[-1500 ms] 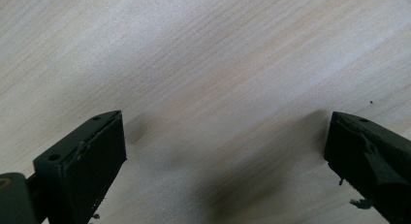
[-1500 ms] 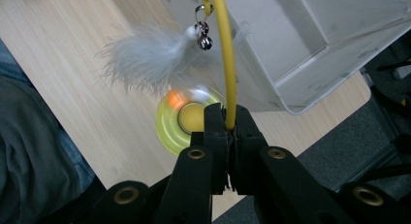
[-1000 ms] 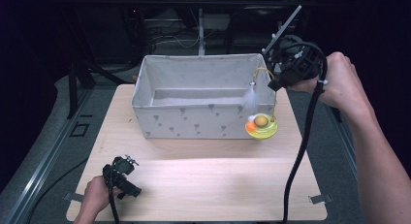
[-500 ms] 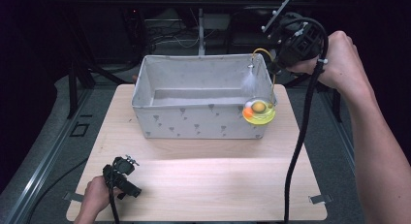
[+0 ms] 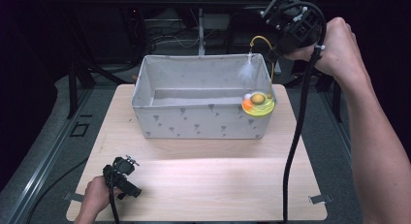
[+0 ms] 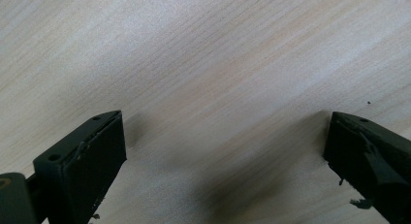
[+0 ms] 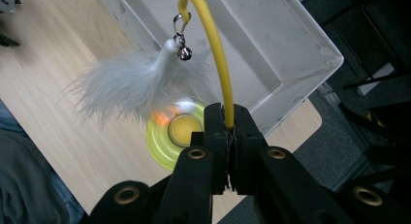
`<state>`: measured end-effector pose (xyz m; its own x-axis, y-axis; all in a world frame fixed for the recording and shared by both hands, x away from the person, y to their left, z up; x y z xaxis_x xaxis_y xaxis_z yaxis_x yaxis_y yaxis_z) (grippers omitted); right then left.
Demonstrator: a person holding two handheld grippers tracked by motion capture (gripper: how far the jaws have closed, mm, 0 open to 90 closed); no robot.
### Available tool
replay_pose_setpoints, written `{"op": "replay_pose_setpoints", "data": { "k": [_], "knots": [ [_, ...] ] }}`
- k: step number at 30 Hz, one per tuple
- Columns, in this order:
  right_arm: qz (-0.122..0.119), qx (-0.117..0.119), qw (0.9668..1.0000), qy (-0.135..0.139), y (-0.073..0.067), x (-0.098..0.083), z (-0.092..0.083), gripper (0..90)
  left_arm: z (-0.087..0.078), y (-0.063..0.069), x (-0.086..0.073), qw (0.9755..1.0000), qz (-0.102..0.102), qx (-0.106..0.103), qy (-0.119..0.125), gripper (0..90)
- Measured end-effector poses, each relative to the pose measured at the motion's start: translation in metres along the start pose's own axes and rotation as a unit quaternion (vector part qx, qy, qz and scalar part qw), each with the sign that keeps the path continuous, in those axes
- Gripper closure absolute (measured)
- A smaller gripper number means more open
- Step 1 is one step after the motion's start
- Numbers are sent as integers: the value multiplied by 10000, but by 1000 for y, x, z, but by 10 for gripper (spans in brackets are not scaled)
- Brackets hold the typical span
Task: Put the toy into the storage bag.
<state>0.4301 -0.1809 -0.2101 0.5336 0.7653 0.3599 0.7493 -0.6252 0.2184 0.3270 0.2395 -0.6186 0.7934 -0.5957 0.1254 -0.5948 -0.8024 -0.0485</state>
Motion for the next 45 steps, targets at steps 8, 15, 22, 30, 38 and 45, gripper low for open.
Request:
{"op": "replay_pose_setpoints", "data": {
  "k": [8, 15, 22, 30, 38, 45],
  "knots": [
    [31, -76, 10000, 41, 5, 8, 1, 878, 0, 0, 0, 10000, 8, -3, 1, 14],
    [135, -123, 9998, 126, 13, 16, 4, 878, 0, -1, 0, 10000, 13, 3, 11, 14],
    [268, -190, 9993, 196, 23, 20, 6, 878, -1, -2, 0, 10000, 17, 24, 37, 14],
    [426, -233, 9986, 227, 36, 23, 16, 878, -1, -2, 0, 10000, 15, 33, 37, 14],
    [535, -246, 9979, 267, 49, 26, 28, 879, -1, -2, 0, 10000, 5, 8, 30, 14],
    [694, -233, 9969, 282, 59, 28, 37, 878, -1, -2, 0, 10000, 6, 3, 30, 14]
  ]
}}
Point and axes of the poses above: each handheld gripper's, and its own axes: z roughly forward along the jaws, x roughly out of its top, y roughly to its right, the point moved 6 cm from there along z, roughly forward along the jaws, and after that the axes turned 4 degrees about -y, right-handed, at the moved point
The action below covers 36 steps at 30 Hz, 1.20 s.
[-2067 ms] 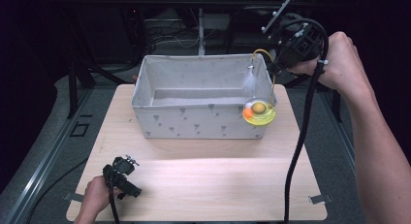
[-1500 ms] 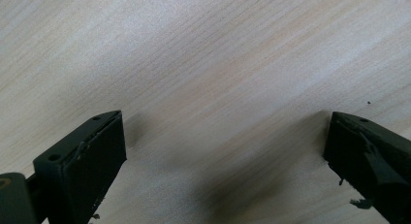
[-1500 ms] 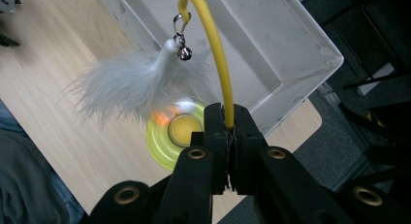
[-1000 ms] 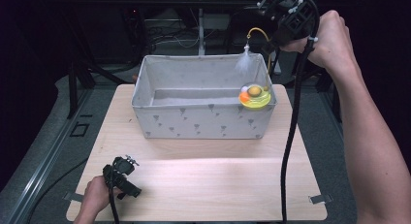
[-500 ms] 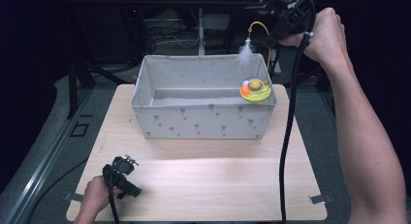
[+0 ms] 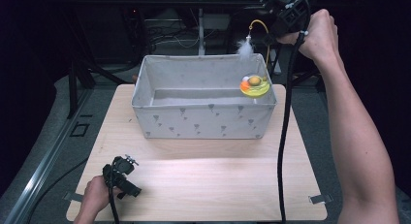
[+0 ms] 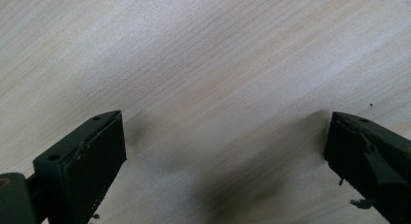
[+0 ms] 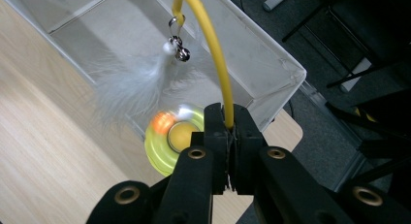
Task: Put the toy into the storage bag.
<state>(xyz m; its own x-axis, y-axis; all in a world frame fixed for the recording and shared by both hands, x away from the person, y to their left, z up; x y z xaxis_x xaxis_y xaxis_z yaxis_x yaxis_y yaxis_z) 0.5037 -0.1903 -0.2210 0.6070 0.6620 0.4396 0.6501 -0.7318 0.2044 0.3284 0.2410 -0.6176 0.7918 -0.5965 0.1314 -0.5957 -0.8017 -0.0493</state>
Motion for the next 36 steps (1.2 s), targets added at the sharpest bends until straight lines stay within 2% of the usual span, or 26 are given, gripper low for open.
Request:
{"op": "replay_pose_setpoints", "data": {
  "k": [17, 22, 36],
  "knots": [
    [186, 58, 9998, -76, 12, -3, 39, 878, 0, 0, 0, 10000, 16, 0, 0, 14],
    [274, 162, 9995, -43, 14, -6, 53, 879, 0, 0, 0, 10000, 22, 19, 8, 14],
    [339, 390, 9986, -64, 14, -18, 91, 878, 0, 0, 1, 10000, 13, -6, 2, 14]
  ]
}}
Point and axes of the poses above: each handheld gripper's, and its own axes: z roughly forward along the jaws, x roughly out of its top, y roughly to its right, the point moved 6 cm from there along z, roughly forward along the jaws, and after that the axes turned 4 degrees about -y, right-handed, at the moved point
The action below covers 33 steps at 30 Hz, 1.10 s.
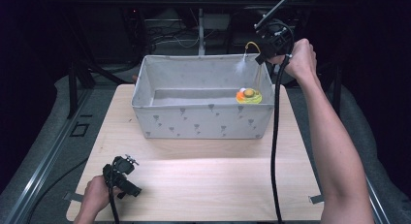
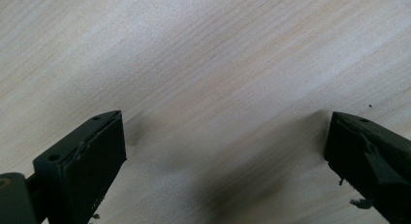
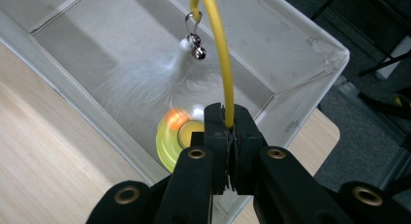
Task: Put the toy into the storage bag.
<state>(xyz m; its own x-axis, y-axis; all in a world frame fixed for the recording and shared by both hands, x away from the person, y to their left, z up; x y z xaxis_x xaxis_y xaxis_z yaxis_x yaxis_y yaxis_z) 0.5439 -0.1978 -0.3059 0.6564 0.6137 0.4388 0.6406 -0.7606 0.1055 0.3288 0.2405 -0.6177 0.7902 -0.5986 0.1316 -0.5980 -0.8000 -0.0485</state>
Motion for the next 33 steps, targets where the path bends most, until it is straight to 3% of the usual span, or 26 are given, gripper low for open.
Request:
{"op": "replay_pose_setpoints", "data": {
  "k": [20, 33],
  "knots": [
    [60, 214, 9998, 12, 1, -17, 22, 879, 0, 0, 2, 10000, -3, 14, 20, 14],
    [29, 223, 9997, 11, -1, -25, 28, 879, 0, 0, 1, 10000, 5, -9, 29, 13]
  ]
}}
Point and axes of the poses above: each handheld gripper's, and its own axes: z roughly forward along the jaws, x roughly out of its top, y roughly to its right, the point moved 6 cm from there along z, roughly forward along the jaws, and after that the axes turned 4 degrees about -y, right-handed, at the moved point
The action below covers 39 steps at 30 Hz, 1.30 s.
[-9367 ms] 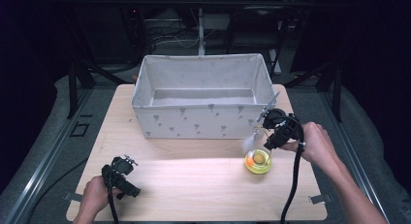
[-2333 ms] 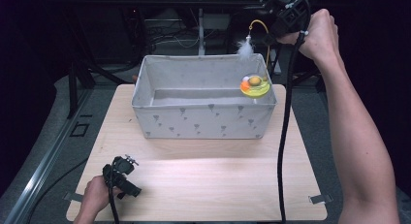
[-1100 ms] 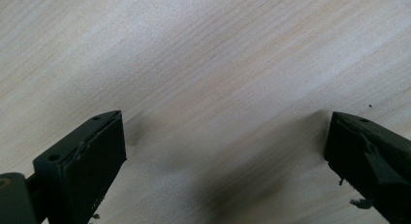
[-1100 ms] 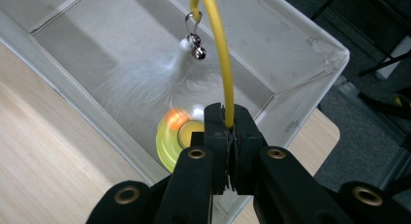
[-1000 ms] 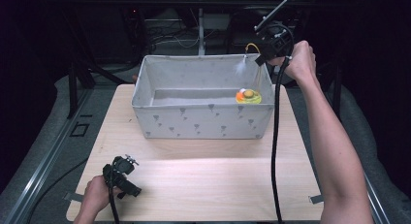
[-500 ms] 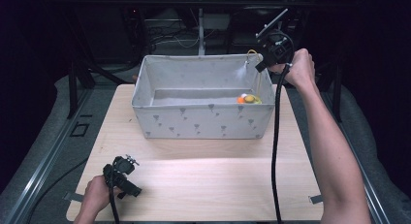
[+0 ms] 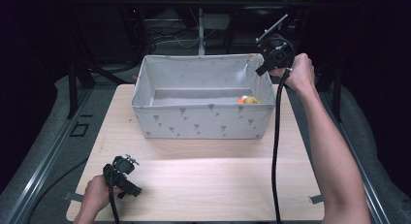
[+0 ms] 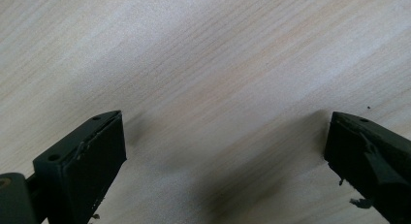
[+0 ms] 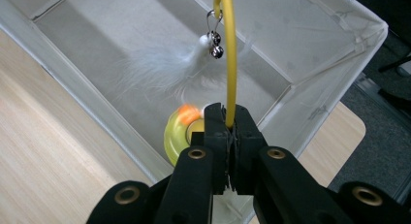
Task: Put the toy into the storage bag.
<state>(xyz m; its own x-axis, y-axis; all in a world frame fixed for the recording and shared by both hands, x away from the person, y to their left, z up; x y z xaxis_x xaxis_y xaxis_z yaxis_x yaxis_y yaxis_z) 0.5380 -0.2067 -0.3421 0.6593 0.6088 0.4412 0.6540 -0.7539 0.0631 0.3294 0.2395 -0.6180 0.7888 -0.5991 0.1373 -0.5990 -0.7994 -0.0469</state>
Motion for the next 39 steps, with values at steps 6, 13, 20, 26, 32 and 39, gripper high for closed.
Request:
{"op": "replay_pose_setpoints", "data": {
  "k": [6, 13, 20, 26, 32, 39],
  "knots": [
    [44, 2, 10000, -35, 3, -10, 1, 879, 0, 0, 0, 10000, 12, 8, -7, 13],
    [92, 24, 9999, -45, 6, -21, 6, 879, 0, 1, 0, 10000, 2, -5, -17, 13],
    [164, 9, 9998, -124, 7, -36, 16, 880, 0, 2, 0, 10000, 11, 12, -35, 14],
    [211, 65, 9995, -214, 7, -46, 32, 880, 0, 2, 1, 10000, 35, 18, -44, 13],
    [258, 144, 9989, -365, 3, -52, 50, 879, 1, 2, 1, 10000, 19, 11, -46, 13],
    [299, 181, 9977, -587, 4, -56, 64, 878, 1, 1, 1, 10000, 23, 13, -41, 13]
  ]
}}
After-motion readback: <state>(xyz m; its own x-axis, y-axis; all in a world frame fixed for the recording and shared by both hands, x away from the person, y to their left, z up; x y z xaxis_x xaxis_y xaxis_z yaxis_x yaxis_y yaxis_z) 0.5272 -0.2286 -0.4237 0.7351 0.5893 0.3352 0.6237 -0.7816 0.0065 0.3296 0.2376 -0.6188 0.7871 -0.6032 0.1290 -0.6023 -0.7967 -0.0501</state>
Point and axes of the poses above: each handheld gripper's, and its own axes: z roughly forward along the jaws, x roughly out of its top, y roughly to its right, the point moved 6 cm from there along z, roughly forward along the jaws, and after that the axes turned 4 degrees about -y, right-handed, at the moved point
